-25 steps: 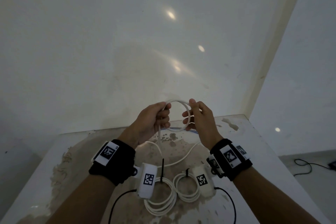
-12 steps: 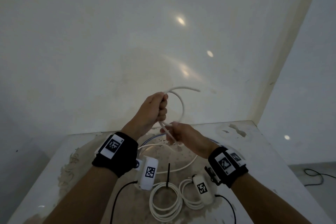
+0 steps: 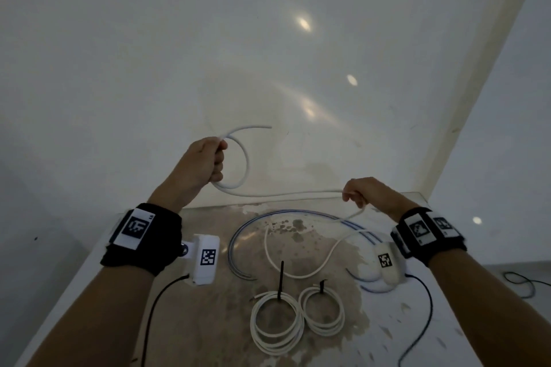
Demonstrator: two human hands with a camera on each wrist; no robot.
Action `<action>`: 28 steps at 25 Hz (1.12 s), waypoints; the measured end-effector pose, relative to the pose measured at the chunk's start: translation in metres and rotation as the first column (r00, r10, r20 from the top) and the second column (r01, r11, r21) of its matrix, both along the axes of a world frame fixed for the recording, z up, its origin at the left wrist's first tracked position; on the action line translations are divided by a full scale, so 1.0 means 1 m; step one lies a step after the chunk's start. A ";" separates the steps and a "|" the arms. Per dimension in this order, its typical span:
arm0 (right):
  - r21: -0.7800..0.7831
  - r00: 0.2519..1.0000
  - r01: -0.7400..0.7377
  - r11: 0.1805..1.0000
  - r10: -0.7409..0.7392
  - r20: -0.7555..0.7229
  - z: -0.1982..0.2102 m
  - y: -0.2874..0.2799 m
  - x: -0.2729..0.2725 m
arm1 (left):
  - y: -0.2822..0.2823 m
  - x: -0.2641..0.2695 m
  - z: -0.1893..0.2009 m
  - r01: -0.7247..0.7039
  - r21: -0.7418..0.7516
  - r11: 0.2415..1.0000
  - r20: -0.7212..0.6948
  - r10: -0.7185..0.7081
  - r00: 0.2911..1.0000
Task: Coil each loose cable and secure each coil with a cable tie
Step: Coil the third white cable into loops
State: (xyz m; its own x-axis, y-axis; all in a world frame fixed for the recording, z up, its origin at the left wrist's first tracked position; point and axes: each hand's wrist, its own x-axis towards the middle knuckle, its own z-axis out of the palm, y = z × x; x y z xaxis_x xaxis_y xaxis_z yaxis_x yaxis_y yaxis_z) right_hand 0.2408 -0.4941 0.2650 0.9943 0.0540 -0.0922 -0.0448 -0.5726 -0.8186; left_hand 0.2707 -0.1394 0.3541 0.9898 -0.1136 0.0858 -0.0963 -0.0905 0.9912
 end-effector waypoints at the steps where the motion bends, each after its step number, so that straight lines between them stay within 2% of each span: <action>1: -0.025 0.999 0.033 0.999 -0.033 0.017 0.004 -0.004 0.003 | -0.002 0.000 -0.003 -0.016 -0.014 1.000 -0.005 0.016 1.000; 4: -0.348 0.994 0.066 0.935 -0.032 0.104 0.014 -0.010 0.009 | -0.011 -0.002 -0.008 -0.039 0.010 0.999 -0.009 0.039 0.999; 6: -0.397 0.973 0.194 0.897 -0.123 0.196 0.023 0.003 0.008 | -0.028 -0.009 -0.015 0.019 0.021 1.000 -0.044 -0.018 0.999; 7: -0.338 0.951 0.264 0.903 -0.185 0.248 0.028 0.014 0.007 | -0.040 -0.013 -0.021 0.068 -0.010 0.998 -0.089 -0.068 0.994; 8: -0.207 0.937 0.295 0.933 -0.241 0.252 0.035 0.027 0.004 | -0.054 -0.018 -0.026 0.115 -0.071 0.991 -0.149 -0.124 0.981; 10: 0.182 0.964 0.203 0.962 -0.229 0.138 0.048 0.058 -0.009 | -0.077 -0.025 -0.034 0.143 -0.226 0.964 -0.270 -0.203 0.941; 11: 0.317 0.977 0.134 0.939 -0.179 0.117 0.052 0.071 -0.019 | -0.086 -0.027 -0.036 0.122 -0.290 0.949 -0.319 -0.216 0.923; 12: 0.362 0.980 0.058 0.930 -0.122 0.155 0.055 0.081 -0.027 | -0.092 -0.028 -0.038 0.094 -0.342 0.935 -0.357 -0.221 0.907; 15: 0.205 0.936 -0.123 0.971 0.045 0.350 0.051 0.096 -0.043 | -0.100 -0.028 -0.037 0.011 -0.456 0.890 -0.406 -0.219 0.887; 18: -0.002 0.882 -0.162 0.987 0.146 0.447 0.038 0.101 -0.052 | -0.098 -0.028 -0.036 0.020 -0.503 0.864 -0.405 -0.256 0.878; 22: -0.169 0.808 -0.182 0.969 0.245 0.535 0.028 0.104 -0.057 | -0.090 -0.027 -0.038 0.039 -0.426 0.904 -0.374 -0.215 0.902; 24: -0.197 0.810 -0.196 0.961 0.272 0.519 0.023 0.103 -0.055 | -0.087 -0.027 -0.039 0.045 -0.443 0.895 -0.369 -0.228 0.901; 28: -0.068 0.884 -0.304 0.950 0.308 0.352 0.005 0.102 -0.055 | -0.085 -0.031 -0.035 0.077 -0.608 0.790 -0.333 -0.342 0.879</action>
